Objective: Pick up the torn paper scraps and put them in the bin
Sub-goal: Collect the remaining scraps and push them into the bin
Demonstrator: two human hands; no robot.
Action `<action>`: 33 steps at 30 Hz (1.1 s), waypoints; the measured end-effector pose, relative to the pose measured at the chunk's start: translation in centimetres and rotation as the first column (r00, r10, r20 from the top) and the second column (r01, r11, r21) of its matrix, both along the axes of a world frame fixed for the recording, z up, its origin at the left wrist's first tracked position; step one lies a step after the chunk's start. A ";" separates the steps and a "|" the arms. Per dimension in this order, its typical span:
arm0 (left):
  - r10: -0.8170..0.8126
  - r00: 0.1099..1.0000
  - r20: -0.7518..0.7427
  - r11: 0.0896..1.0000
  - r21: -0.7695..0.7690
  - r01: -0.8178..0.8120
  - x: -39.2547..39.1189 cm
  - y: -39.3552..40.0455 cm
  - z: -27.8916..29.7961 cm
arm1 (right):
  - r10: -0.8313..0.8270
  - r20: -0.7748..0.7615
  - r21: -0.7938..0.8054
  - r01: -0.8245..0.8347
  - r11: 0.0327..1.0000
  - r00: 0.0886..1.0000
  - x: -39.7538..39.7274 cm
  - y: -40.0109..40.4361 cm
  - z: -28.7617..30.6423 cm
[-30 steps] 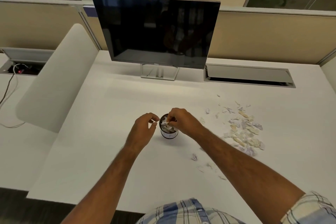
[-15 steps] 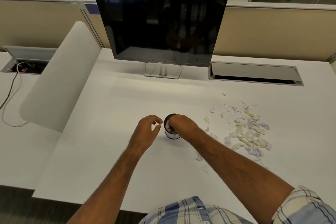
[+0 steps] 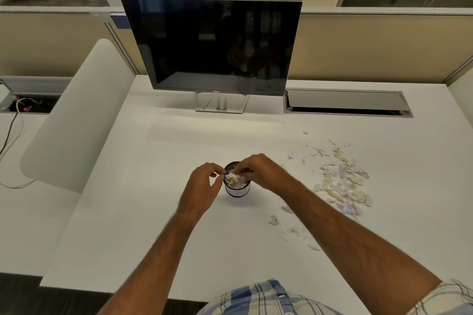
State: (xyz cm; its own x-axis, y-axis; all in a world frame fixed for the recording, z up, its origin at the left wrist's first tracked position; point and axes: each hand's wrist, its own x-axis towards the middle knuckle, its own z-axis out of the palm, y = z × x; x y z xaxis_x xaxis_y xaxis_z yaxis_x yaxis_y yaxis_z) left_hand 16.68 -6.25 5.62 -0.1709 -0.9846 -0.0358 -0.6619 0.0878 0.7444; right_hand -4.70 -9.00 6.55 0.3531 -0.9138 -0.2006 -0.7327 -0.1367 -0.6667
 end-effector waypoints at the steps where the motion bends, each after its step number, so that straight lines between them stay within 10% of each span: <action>1: 0.001 1.000 -0.009 1.000 -0.003 -0.001 -0.2 0.2 0.0 | -0.010 0.031 0.011 0.010 1.000 0.999 -0.3 0.2 0.0; 10: -0.037 0.996 -0.084 0.998 -0.045 0.033 -2.6 2.9 0.6 | -0.210 0.181 -0.064 0.224 0.972 0.961 -4.2 3.1 0.5; 25: -0.449 0.884 0.133 0.843 0.392 0.369 -9.4 7.6 -7.8 | -0.433 -0.044 0.092 0.435 0.896 0.900 -18.3 15.8 -5.6; 33: -0.465 0.876 0.126 0.839 0.378 0.391 -12.6 8.2 -9.5 | -0.412 -0.184 0.318 0.451 0.834 0.892 -21.0 20.4 -8.1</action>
